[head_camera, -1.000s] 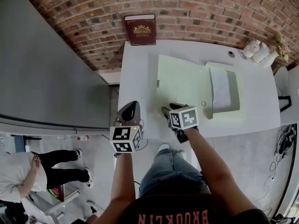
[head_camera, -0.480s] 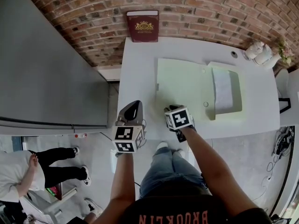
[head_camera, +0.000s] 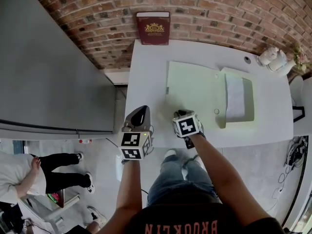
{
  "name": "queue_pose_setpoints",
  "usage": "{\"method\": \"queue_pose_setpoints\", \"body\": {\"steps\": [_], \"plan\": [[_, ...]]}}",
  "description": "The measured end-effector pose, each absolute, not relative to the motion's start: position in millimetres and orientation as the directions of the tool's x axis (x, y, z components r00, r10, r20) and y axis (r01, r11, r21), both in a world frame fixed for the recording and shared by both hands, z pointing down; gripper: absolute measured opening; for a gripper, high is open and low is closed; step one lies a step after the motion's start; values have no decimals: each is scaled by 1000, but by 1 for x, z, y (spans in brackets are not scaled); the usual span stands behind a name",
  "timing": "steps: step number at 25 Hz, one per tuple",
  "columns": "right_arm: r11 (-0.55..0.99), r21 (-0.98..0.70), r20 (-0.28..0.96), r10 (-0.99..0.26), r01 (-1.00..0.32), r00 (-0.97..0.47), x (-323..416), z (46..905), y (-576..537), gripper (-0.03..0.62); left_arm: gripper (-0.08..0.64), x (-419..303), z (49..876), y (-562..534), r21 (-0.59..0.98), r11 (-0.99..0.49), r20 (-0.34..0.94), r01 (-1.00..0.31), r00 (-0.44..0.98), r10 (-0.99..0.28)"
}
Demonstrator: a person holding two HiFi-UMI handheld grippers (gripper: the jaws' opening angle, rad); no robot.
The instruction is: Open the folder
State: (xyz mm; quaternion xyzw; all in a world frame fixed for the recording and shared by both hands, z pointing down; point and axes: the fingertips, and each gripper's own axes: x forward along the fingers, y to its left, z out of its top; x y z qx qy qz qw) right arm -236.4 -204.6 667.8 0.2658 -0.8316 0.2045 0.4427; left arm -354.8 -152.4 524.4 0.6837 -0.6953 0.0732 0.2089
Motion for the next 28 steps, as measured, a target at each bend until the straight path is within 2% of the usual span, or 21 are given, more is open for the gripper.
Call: {"method": "queue_pose_setpoints", "body": {"steps": [4,10,17,28], "plan": [[764,-115,839,-268,-635,-475,-238,666,-207,51,-9,-354,523,-152,170,58,395,-984,14,-918],[706,-239,839,-196,-667,-508,-226,668,-207,0,-9,-343,517,-157,153,84,389,-985,-18,-921],[765,-307,774,-145,-566,-616,-226,644,-206,0,-9,-321,504,-164,137,113,376,-984,-54,-925],[851,-300,663,-139,-431,-735,-197,582,-224,-2,-9,-277,467,-176,90,198,326,-976,-159,-932]]}}
